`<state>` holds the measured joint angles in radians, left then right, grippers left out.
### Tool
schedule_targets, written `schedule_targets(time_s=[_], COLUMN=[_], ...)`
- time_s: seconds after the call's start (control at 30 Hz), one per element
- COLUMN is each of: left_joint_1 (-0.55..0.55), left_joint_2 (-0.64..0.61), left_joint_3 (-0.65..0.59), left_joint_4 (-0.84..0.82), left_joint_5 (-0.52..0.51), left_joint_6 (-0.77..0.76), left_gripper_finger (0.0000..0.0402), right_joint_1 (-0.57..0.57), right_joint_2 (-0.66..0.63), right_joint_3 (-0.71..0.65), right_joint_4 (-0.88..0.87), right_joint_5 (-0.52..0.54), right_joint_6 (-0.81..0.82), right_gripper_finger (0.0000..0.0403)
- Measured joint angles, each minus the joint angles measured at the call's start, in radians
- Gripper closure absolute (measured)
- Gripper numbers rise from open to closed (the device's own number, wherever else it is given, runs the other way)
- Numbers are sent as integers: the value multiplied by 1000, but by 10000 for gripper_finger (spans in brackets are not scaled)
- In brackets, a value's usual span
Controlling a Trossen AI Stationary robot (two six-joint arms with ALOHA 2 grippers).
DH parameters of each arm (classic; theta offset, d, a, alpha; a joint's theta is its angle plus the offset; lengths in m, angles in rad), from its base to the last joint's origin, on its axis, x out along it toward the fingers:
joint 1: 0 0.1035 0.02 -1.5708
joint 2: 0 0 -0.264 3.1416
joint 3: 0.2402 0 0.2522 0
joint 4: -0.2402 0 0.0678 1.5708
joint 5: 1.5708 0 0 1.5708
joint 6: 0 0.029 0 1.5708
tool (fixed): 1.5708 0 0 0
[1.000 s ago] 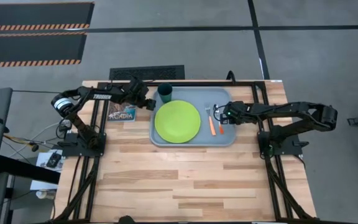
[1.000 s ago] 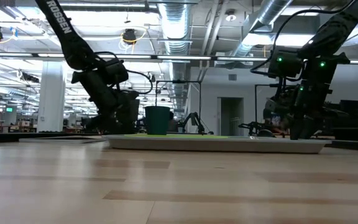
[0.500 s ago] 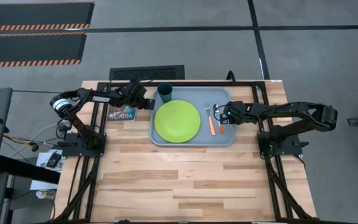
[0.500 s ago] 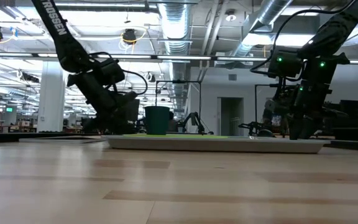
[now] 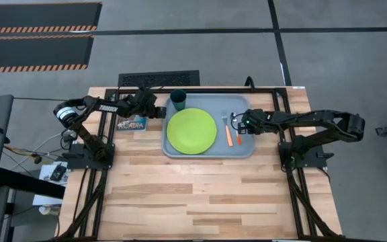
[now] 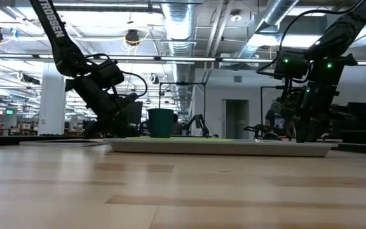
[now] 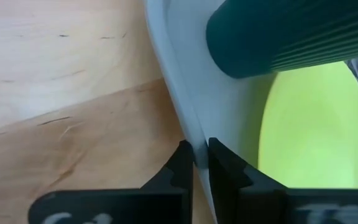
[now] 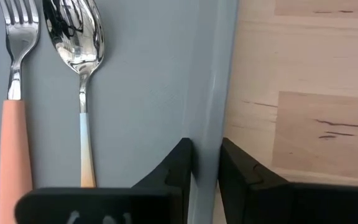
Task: Pick and place plate/cup/fork/spoon on tray
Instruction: Move the gray tray to the center of the table
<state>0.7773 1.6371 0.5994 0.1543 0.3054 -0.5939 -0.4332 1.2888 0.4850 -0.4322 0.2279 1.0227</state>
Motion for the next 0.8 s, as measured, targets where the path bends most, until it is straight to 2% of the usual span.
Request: schedule_targets(time_s=[0.4, 0.63, 0.8], left_joint_1=[-9, -54, -91], left_joint_2=[0, -9, -74], left_joint_3=[0, 1, -3], left_joint_4=[-24, -52, -145], left_joint_5=[15, -27, -64], left_joint_6=[-5, -19, -36], left_gripper_finger=[395, 395, 395], right_joint_1=[24, 75, 113], right_joint_2=[-1, -1, -1], right_joint_3=[1, 0, 0], right_joint_4=[-14, -28, -26], right_joint_5=[-15, 8, 10], right_joint_6=[1, 37, 56], right_gripper_finger=[331, 332, 332])
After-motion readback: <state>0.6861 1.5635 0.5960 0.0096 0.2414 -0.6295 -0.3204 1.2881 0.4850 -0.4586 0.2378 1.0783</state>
